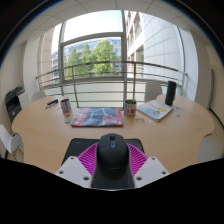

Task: Arrange mouse

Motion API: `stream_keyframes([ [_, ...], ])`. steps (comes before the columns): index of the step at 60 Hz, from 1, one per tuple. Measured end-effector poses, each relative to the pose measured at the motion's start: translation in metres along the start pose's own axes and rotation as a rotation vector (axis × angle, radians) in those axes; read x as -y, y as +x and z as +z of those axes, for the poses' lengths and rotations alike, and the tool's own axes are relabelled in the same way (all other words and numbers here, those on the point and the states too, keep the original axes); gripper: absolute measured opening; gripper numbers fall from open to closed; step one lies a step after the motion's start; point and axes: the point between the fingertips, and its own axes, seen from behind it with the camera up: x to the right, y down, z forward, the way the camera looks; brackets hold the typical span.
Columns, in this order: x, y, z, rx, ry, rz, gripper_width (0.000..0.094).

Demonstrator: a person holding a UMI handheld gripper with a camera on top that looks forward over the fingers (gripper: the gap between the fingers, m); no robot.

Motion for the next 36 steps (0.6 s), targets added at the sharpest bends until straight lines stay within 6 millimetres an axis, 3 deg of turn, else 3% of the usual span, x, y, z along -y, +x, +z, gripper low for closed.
stream_keyframes([
  [9, -0.063, -0.023, 0.044, 0.001, -0.121, -0.049, 0.0448],
  [17, -0.084, -0.030, 0.055, 0.016, -0.181, -0.031, 0.0537],
  [19, -0.081, -0.030, 0.053, 0.011, -0.174, -0.031, 0.0584],
  [24, -0.068, -0.026, 0.043, -0.009, -0.166, -0.048, 0.0861],
  [26, -0.063, -0.025, 0.035, -0.019, -0.160, -0.055, 0.0817],
  [36, -0.029, -0.032, -0.024, -0.053, -0.105, -0.093, 0.0842],
])
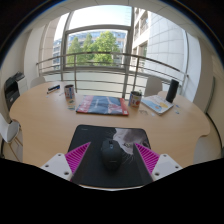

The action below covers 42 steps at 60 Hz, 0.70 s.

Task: Arrange mouse

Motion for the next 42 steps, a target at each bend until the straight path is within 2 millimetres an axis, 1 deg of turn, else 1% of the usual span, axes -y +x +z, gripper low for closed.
stream_keyframes([
  [8, 0.011, -0.012, -0.057, 0.016, 0.027, 0.017, 0.0841],
  [14, 0.011, -0.021, -0.105, 0.020, 0.051, 0.011, 0.0840],
  [20, 0.003, -0.027, -0.144, 0.020, 0.074, -0.002, 0.0843],
  [26, -0.011, -0.033, -0.181, 0.021, 0.077, 0.001, 0.0843],
  [32, -0.025, -0.033, -0.208, 0.016, 0.080, 0.002, 0.0842],
  [37, -0.036, -0.033, -0.226, 0.013, 0.073, 0.006, 0.0842],
  [40, -0.041, -0.034, -0.234, 0.014, 0.066, 0.010, 0.0841],
  [42, -0.044, -0.034, -0.235, 0.013, 0.064, 0.007, 0.0841],
])
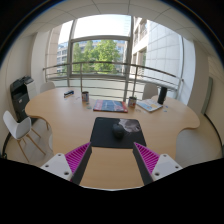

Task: Arrange mouse

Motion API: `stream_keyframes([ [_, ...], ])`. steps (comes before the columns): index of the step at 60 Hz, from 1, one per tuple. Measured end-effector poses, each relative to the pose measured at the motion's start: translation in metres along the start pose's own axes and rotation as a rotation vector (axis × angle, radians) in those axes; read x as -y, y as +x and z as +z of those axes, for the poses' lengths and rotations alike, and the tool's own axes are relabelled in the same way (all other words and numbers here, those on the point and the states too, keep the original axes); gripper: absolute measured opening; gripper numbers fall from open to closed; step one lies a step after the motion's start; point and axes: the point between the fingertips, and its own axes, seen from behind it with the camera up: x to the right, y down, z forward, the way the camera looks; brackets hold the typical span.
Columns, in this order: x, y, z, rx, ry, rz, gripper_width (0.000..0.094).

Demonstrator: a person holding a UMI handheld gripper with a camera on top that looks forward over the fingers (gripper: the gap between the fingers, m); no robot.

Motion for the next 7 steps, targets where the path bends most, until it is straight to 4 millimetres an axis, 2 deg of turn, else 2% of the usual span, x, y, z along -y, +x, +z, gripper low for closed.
stream_keyframes([
  [7, -0.0037, 0.0004, -0.0050, -0.002, 0.000, -0.005, 0.0840],
])
